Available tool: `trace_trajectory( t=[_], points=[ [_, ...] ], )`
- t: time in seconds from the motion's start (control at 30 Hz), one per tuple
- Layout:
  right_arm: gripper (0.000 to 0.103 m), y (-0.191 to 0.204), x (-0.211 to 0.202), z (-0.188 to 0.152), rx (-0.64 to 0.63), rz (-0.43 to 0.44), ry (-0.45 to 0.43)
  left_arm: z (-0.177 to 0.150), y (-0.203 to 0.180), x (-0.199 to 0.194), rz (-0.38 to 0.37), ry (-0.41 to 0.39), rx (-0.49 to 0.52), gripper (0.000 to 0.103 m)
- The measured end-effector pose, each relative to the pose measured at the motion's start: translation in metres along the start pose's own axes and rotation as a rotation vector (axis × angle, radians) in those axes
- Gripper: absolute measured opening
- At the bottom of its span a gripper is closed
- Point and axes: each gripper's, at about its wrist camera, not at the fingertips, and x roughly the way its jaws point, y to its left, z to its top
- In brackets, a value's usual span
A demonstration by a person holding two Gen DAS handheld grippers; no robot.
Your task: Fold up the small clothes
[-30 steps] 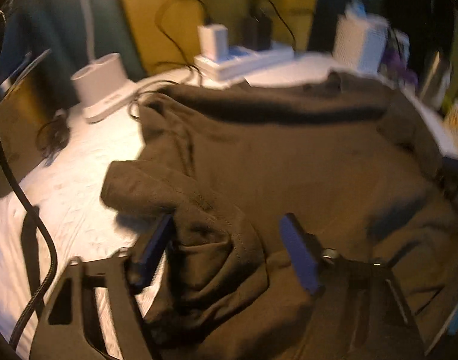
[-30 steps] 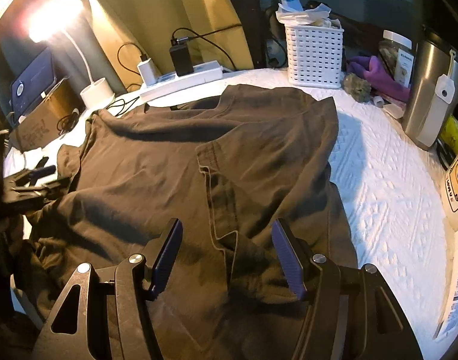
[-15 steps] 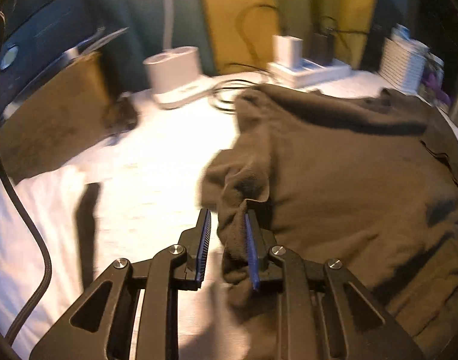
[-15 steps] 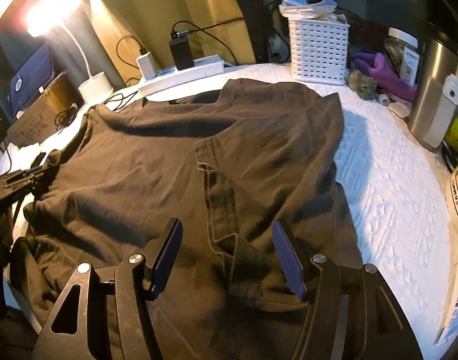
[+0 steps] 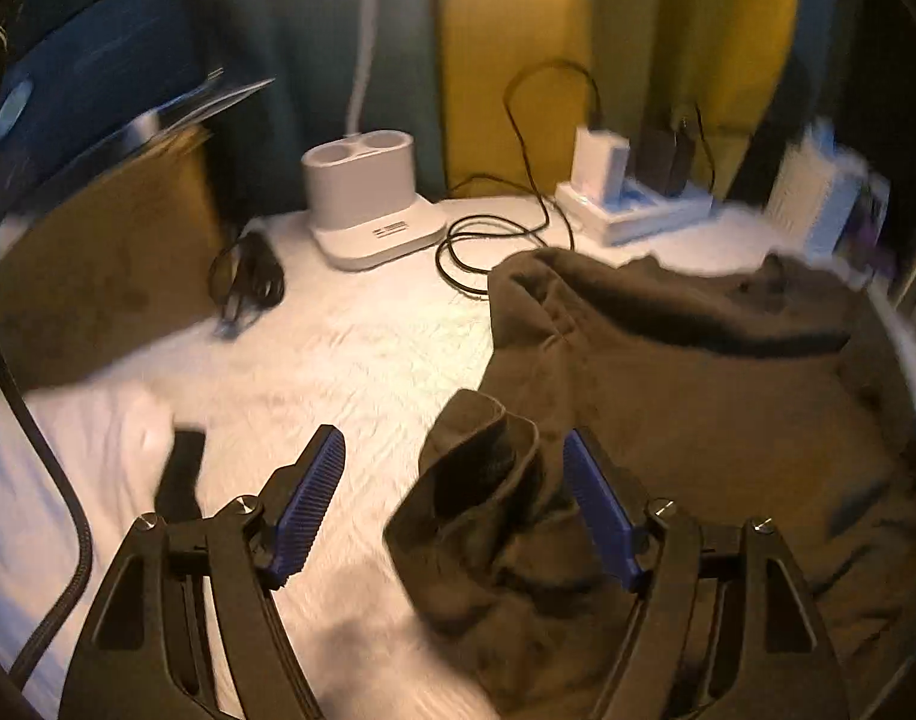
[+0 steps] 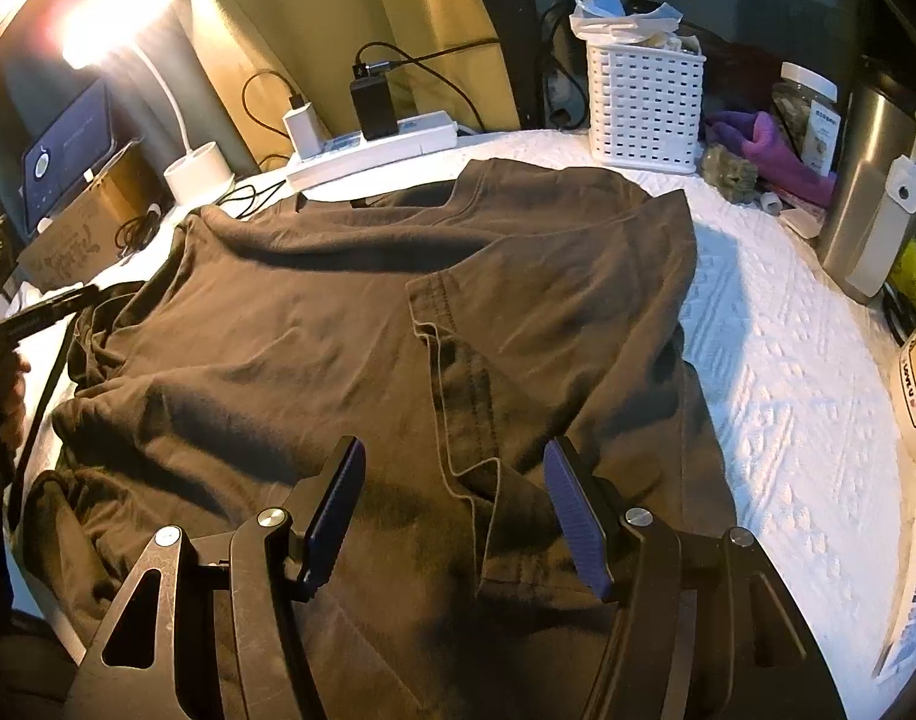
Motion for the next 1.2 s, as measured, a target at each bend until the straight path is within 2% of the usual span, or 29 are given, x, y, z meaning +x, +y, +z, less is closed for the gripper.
trace_trajectory(
  t=[0.07, 0.1, 0.17, 0.23, 0.3, 0.43, 0.5, 0.6, 0.73, 0.9, 0.97, 1.13, 1.2],
  points=[
    [0.064, -0.002, -0.002, -0.001, 0.006, -0.005, -0.005, -0.001, -0.008, 0.017, 0.014, 0.043, 0.072, 0.071],
    [0.064, -0.004, -0.004, -0.002, 0.012, -0.007, -0.008, -0.003, -0.01, 0.022, 0.005, 0.057, 0.091, 0.05],
    [0.064, -0.008, -0.007, -0.003, 0.023, -0.014, -0.014, -0.007, -0.01, 0.027, -0.016, 0.091, 0.096, 0.023],
    [0.064, -0.011, -0.009, -0.004, 0.032, -0.019, -0.017, -0.009, -0.009, 0.024, -0.009, 0.082, 0.103, 0.011],
    [0.064, -0.013, -0.008, -0.004, 0.038, -0.022, -0.016, -0.01, -0.003, 0.015, 0.027, 0.046, 0.082, 0.009],
    [0.064, -0.011, -0.006, -0.003, 0.028, -0.008, -0.017, -0.004, 0.02, -0.01, 0.077, -0.057, -0.032, 0.009],
    [0.064, -0.008, -0.005, -0.003, 0.023, 0.004, -0.019, -0.002, 0.027, -0.015, 0.096, -0.091, -0.067, 0.005],
    [0.064, -0.006, -0.005, -0.003, 0.021, 0.017, -0.022, 0.002, 0.031, -0.026, 0.063, -0.134, -0.116, 0.005],
    [0.064, -0.006, -0.008, -0.005, 0.026, 0.028, -0.031, 0.009, 0.008, -0.049, -0.055, -0.213, -0.093, 0.004],
    [0.064, -0.014, -0.013, -0.01, 0.047, 0.035, -0.042, 0.018, -0.045, -0.05, -0.189, -0.202, 0.002, 0.004],
    [0.064, -0.016, -0.017, -0.011, 0.052, 0.038, -0.05, 0.02, -0.065, -0.046, -0.208, -0.191, 0.051, 0.004],
    [0.064, -0.029, -0.02, -0.018, 0.081, 0.029, -0.05, 0.015, -0.108, -0.026, -0.27, -0.118, 0.159, 0.004],
    [0.064, -0.034, -0.023, -0.021, 0.095, 0.027, -0.052, 0.009, -0.121, -0.018, -0.297, -0.066, 0.195, 0.005]
  ],
)
